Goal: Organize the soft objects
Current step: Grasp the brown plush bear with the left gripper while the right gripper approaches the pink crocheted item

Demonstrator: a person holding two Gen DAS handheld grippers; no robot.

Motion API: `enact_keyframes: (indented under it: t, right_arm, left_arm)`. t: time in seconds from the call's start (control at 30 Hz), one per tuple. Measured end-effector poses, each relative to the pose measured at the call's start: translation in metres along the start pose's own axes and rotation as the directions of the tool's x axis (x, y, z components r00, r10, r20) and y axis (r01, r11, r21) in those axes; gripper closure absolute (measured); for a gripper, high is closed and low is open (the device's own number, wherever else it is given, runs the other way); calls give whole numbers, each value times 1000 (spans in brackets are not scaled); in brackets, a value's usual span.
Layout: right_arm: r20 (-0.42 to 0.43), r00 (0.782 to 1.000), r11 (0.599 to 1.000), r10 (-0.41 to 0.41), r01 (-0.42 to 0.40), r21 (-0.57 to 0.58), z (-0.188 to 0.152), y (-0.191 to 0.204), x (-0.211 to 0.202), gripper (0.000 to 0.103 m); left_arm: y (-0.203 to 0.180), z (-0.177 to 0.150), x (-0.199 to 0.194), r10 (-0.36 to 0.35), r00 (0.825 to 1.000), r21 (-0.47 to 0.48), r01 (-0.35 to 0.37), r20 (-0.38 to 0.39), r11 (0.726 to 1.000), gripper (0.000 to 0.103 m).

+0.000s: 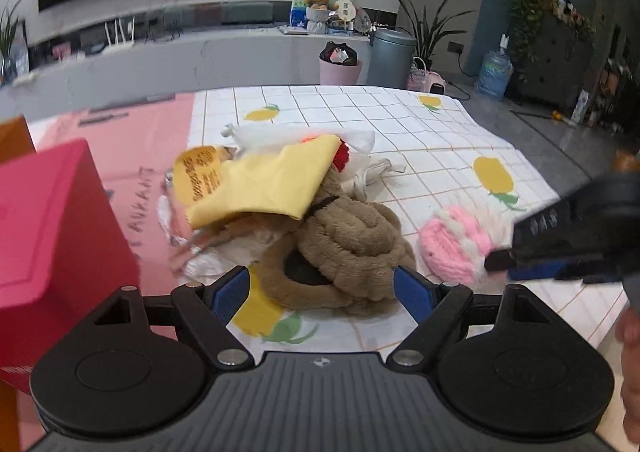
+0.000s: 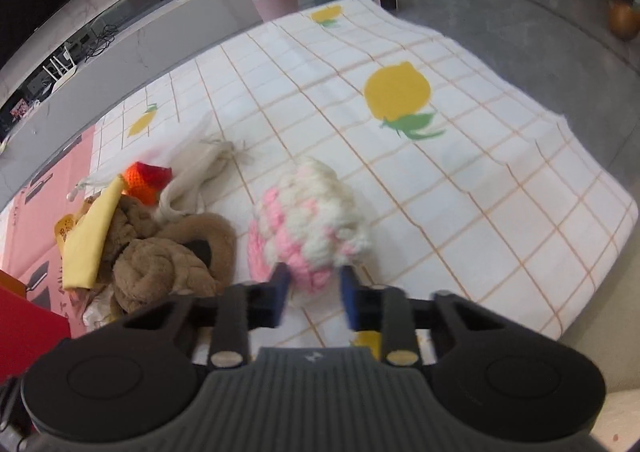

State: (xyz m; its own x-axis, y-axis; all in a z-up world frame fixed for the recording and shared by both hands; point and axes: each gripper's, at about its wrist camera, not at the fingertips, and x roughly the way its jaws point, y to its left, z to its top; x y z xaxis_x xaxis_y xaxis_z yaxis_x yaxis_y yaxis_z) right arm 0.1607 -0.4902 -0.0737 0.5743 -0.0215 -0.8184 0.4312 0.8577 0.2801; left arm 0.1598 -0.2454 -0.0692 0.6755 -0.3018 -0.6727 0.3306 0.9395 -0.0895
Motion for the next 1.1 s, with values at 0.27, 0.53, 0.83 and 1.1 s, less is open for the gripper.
enact_keyframes:
  t: [0.27, 0.53, 0.83, 1.1]
  right_arm:
    - [7, 1000, 999, 9, -8, -33, 3, -4, -5, 86]
    - [4, 1000, 992, -20, 20, 126, 8, -29, -2, 33]
    - [-85, 996, 951, -32, 57, 304, 5, -59, 12, 17]
    - [-42, 999, 966, -21, 31, 255, 9, -48, 13, 15]
  left_arm:
    - [-9, 18, 27, 15, 999, -62, -16, -31, 998, 7]
    - [-23, 31, 56, 85, 995, -46, -88, -53, 995, 7]
    - [-14, 37, 93, 93, 983, -118, -112, -155, 987, 6]
    - [-13, 20, 69, 59, 992, -81, -68, -116, 994, 25]
